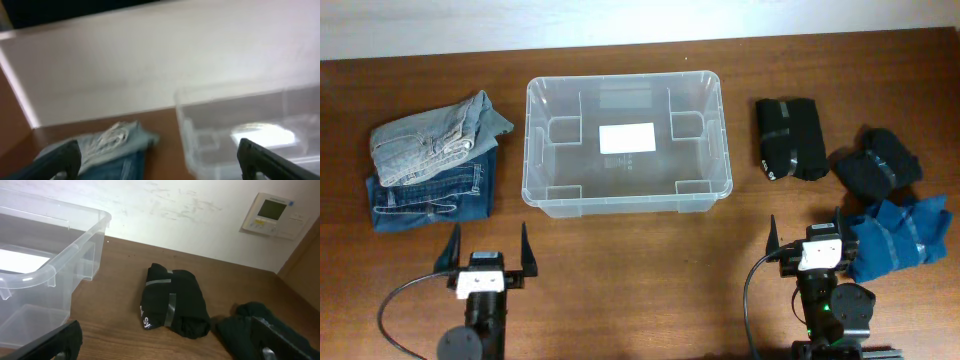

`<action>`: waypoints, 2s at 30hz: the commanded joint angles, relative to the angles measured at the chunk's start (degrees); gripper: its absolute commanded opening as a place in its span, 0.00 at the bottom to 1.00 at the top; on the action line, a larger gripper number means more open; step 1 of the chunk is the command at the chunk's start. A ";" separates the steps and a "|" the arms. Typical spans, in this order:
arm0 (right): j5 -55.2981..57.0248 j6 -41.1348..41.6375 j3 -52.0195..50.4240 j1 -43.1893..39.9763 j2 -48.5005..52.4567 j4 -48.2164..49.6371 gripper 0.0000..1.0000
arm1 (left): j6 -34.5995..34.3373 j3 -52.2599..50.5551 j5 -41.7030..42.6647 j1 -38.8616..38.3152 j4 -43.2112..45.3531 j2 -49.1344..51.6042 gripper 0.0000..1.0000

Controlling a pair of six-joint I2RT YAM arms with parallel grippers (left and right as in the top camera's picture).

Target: Pack container

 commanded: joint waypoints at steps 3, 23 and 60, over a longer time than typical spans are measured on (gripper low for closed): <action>0.28 0.46 -0.31 0.26 -0.35 -0.26 0.98 | -8.85 8.28 1.81 -0.07 -1.01 5.18 0.99; 0.28 0.46 -0.31 0.26 -0.35 -0.26 0.98 | -8.85 76.00 15.87 0.09 -39.67 68.78 0.99; 0.28 0.46 -0.31 0.26 -0.35 -0.26 0.98 | -1.18 93.39 -14.49 8.68 -55.58 102.57 0.99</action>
